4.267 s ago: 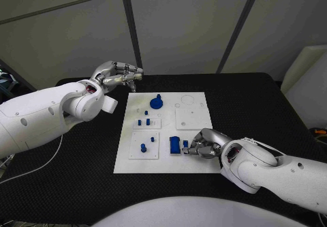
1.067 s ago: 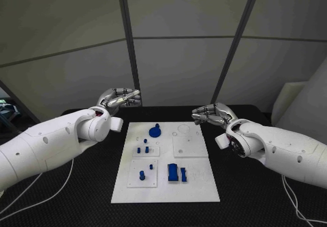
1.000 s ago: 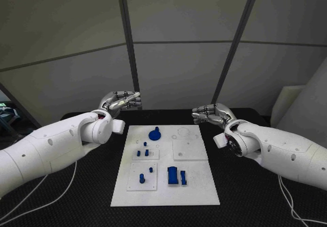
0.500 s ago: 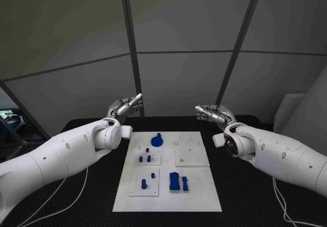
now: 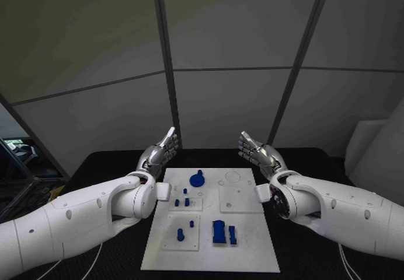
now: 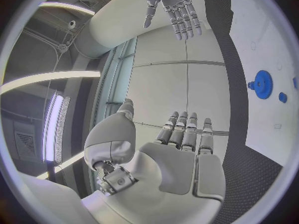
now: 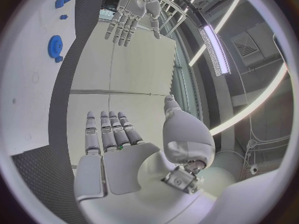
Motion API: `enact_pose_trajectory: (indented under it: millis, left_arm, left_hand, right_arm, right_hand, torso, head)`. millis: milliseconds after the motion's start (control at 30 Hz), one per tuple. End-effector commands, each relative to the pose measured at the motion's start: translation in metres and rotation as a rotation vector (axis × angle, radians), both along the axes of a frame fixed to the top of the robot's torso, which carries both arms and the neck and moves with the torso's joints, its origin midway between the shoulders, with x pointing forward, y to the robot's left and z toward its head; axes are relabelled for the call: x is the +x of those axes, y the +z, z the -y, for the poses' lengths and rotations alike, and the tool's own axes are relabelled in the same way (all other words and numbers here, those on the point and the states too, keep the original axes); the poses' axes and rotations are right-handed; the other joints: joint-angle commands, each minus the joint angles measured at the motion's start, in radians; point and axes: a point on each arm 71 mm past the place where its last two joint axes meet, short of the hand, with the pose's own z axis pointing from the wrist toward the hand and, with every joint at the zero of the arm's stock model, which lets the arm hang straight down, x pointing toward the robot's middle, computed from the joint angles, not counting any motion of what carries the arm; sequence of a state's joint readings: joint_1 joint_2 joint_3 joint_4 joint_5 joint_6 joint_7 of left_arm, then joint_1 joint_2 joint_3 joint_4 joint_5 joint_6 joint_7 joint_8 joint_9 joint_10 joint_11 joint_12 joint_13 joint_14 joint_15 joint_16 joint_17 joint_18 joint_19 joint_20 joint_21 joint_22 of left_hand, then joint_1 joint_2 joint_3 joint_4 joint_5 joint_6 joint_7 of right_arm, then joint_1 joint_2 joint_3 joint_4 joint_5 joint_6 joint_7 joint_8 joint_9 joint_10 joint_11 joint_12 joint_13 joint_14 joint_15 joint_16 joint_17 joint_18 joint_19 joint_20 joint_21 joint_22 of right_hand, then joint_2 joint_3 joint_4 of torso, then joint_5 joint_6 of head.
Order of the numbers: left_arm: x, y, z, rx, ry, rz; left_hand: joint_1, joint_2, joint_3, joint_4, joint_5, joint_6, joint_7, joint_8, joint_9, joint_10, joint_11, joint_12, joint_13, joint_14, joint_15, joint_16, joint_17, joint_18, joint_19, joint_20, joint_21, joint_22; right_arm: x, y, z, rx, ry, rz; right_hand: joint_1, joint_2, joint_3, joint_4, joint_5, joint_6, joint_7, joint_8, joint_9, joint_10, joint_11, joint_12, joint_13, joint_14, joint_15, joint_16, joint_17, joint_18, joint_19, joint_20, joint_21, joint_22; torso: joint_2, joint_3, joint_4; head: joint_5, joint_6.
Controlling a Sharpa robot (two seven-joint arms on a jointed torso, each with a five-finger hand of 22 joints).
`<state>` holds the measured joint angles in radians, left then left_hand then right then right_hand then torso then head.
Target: Assemble the parts on the task board
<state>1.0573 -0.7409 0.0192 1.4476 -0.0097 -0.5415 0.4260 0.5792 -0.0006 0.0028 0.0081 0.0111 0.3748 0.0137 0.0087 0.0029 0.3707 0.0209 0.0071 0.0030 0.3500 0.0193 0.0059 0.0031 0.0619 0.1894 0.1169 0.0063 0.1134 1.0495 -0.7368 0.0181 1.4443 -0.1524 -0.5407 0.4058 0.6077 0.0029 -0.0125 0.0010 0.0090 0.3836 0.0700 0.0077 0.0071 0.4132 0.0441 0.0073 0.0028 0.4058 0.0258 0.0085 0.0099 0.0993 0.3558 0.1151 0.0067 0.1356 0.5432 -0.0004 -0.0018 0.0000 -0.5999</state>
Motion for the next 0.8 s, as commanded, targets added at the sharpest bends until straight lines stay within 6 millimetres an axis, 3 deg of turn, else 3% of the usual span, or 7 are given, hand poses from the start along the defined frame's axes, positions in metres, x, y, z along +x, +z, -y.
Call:
enact_pose_trajectory:
  millis: [33, 100, 133, 167, 267, 500, 800]
  left_arm:
    - [-0.010, 0.007, -0.003, 0.056, 0.118, 0.063]
    - [-0.016, 0.007, -0.001, 0.061, 0.122, 0.065]
    - [-0.019, 0.007, 0.000, 0.064, 0.124, 0.065]
    - [-0.021, 0.007, 0.001, 0.065, 0.125, 0.066]
    - [-0.025, 0.008, 0.002, 0.069, 0.128, 0.067]
    - [-0.025, 0.008, 0.002, 0.069, 0.128, 0.067]
    - [-0.025, 0.008, 0.002, 0.069, 0.128, 0.067]
  left_hand:
    - [-0.185, 0.001, -0.003, -0.008, -0.011, -0.119, -0.014, -0.009, -0.003, -0.118, -0.021, -0.007, -0.003, -0.111, -0.019, -0.006, -0.003, -0.062, -0.061, -0.037, -0.006, -0.036]
    - [-0.215, 0.001, -0.003, -0.008, -0.011, -0.139, -0.014, -0.009, -0.003, -0.137, -0.021, -0.007, -0.003, -0.130, -0.019, -0.006, -0.003, -0.062, -0.069, -0.045, -0.006, -0.042]
    - [-0.229, 0.001, -0.003, -0.008, -0.011, -0.148, -0.014, -0.009, -0.003, -0.146, -0.021, -0.007, -0.003, -0.139, -0.019, -0.006, -0.003, -0.062, -0.074, -0.047, -0.006, -0.113]
    - [-0.243, 0.001, -0.003, -0.008, -0.011, -0.157, -0.014, -0.009, -0.003, -0.155, -0.021, -0.007, -0.003, -0.146, -0.019, -0.006, -0.003, -0.062, -0.079, -0.117, -0.006, -0.113]
    - [-0.284, 0.001, -0.003, -0.008, -0.011, -0.183, -0.014, -0.009, -0.003, -0.182, -0.021, -0.007, -0.003, -0.171, -0.019, -0.006, -0.003, -0.062, -0.095, -0.117, -0.006, -0.113]
    - [-0.359, 0.001, -0.003, -0.008, -0.011, -0.233, -0.014, -0.009, -0.003, -0.230, -0.021, -0.007, -0.003, -0.217, -0.019, -0.006, -0.003, -0.062, -0.189, -0.117, -0.006, -0.113]
    - [-0.427, 0.001, -0.003, -0.008, -0.011, -0.276, -0.014, -0.009, -0.003, -0.273, -0.021, -0.007, -0.003, -0.258, -0.019, -0.006, -0.003, -0.062, -0.189, -0.117, -0.006, -0.113]
  right_arm:
    - [-0.009, 0.006, 0.006, 0.026, -0.156, 0.021]
    - [-0.015, 0.007, 0.004, 0.031, -0.166, 0.017]
    - [-0.017, 0.007, 0.004, 0.032, -0.170, 0.015]
    - [-0.019, 0.008, 0.003, 0.034, -0.174, 0.014]
    - [-0.023, 0.008, 0.002, 0.036, -0.180, 0.011]
    - [-0.023, 0.008, 0.002, 0.036, -0.180, 0.011]
    - [-0.023, 0.008, 0.002, 0.036, -0.180, 0.011]
  right_hand:
    - [-0.194, -0.003, 0.013, -0.001, -0.009, -0.121, -0.070, -0.008, -0.007, -0.132, -0.044, -0.007, -0.003, -0.129, -0.026, -0.008, -0.010, -0.099, -0.114, -0.037, -0.007, -0.043]
    - [-0.225, -0.003, 0.013, -0.001, -0.009, -0.142, -0.070, -0.008, -0.007, -0.153, -0.044, -0.007, -0.003, -0.150, -0.026, -0.008, -0.010, -0.099, -0.131, -0.043, -0.007, -0.050]
    - [-0.240, -0.003, 0.013, -0.001, -0.009, -0.152, -0.070, -0.008, -0.007, -0.163, -0.044, -0.007, -0.003, -0.160, -0.026, -0.008, -0.010, -0.099, -0.140, -0.115, -0.007, -0.054]
    - [-0.254, -0.003, 0.013, -0.001, -0.009, -0.160, -0.070, -0.008, -0.007, -0.173, -0.044, -0.007, -0.003, -0.170, -0.026, -0.008, -0.010, -0.099, -0.148, -0.115, -0.007, -0.057]
    - [-0.298, -0.003, 0.013, -0.001, -0.009, -0.188, -0.070, -0.008, -0.007, -0.203, -0.044, -0.007, -0.003, -0.199, -0.026, -0.008, -0.010, -0.099, -0.174, -0.115, -0.007, -0.136]
    - [-0.377, -0.003, 0.013, -0.001, -0.009, -0.238, -0.070, -0.008, -0.007, -0.256, -0.044, -0.007, -0.003, -0.252, -0.026, -0.008, -0.010, -0.099, -0.219, -0.115, -0.007, -0.136]
    - [-0.447, -0.003, 0.013, -0.001, -0.009, -0.283, -0.070, -0.008, -0.007, -0.304, -0.044, -0.007, -0.003, -0.299, -0.026, -0.008, -0.010, -0.099, -0.260, -0.115, -0.007, -0.136]
  torso:
    - [0.001, 0.0004, 0.0018]
    - [0.001, 0.0004, 0.0018]
    - [0.001, 0.0004, 0.0018]
    - [0.001, 0.0004, 0.0018]
    - [0.001, 0.0004, 0.0018]
    - [0.001, 0.0004, 0.0018]
    - [0.001, 0.0004, 0.0018]
  head:
    - [0.000, 0.000]
    - [0.000, 0.000]
    - [0.000, 0.000]
    - [0.000, 0.000]
    - [0.000, 0.000]
    - [0.000, 0.000]
    - [0.000, 0.000]
